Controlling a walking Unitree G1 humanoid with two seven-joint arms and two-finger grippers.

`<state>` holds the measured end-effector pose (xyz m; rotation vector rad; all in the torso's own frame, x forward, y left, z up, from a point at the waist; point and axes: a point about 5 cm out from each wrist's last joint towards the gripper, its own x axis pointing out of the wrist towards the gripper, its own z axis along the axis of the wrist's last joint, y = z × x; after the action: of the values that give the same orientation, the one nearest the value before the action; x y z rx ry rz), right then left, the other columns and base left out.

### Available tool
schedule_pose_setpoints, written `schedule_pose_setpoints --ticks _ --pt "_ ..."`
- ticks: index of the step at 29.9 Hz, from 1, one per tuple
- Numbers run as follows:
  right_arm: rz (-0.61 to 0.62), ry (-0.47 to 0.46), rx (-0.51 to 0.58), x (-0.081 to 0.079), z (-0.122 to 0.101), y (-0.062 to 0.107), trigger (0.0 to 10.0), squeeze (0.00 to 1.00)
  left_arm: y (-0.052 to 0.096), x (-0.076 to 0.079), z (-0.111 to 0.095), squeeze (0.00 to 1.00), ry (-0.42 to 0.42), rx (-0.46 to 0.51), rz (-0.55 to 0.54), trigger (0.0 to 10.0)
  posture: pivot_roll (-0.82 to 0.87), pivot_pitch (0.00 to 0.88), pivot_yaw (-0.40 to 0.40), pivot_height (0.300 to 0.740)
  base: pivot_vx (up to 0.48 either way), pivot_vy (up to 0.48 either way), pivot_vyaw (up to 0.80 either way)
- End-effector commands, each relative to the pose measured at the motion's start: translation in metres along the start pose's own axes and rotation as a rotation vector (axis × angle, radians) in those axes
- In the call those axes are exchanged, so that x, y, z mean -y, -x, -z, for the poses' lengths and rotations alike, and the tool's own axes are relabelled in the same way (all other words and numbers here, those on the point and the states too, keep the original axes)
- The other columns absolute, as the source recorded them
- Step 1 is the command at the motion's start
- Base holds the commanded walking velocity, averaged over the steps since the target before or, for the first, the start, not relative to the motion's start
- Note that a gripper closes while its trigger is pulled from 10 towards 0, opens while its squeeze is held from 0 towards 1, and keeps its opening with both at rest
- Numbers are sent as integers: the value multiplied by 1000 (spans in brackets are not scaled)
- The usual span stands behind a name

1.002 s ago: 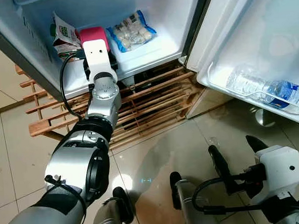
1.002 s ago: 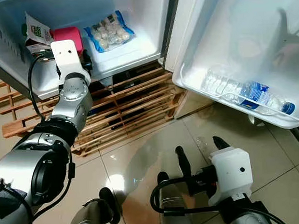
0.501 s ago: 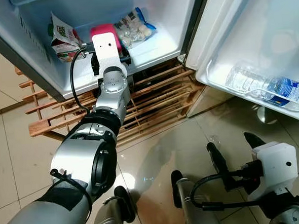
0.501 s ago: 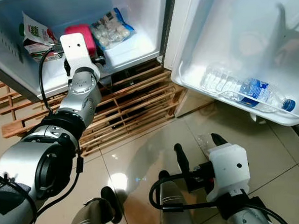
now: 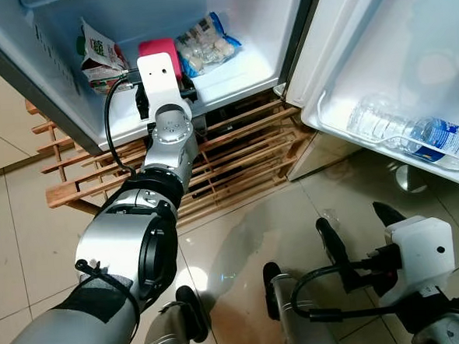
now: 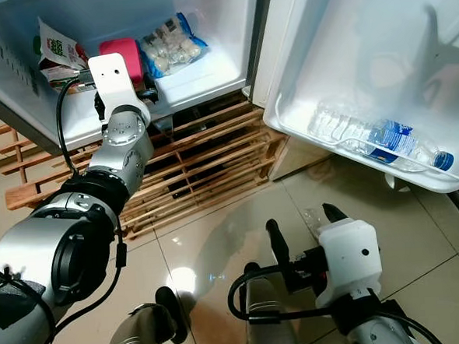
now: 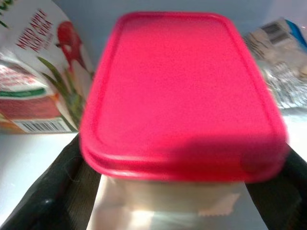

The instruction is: Restocking fridge

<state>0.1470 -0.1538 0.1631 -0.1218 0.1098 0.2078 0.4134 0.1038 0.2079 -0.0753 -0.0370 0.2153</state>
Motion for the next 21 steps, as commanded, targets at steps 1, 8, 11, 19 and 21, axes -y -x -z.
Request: schedule_pose_setpoints --ticks 1,8,11,19,21 --pt "-8 -4 -36 -2 6 1 10000 0 4 10 4 0 -14 -16 29 10000 -502 355 -2 740 0 0 0" --pt "-19 -7 -23 -2 8 -9 10000 0 16 38 8 0 0 -24 119 10000 -468 322 11 740 0 0 0" --pt "-21 -10 -14 -2 10 -14 10000 0 18 41 5 0 -21 -1 104 10000 -453 305 19 740 0 0 0" --pt "-32 -16 18 -2 10 -28 10000 0 15 31 4 0 -68 29 45 10000 -420 272 27 740 0 0 0" --pt "-36 -14 22 -3 10 -31 10000 0 14 26 6 0 -73 22 37 10000 -414 266 30 740 0 0 0"
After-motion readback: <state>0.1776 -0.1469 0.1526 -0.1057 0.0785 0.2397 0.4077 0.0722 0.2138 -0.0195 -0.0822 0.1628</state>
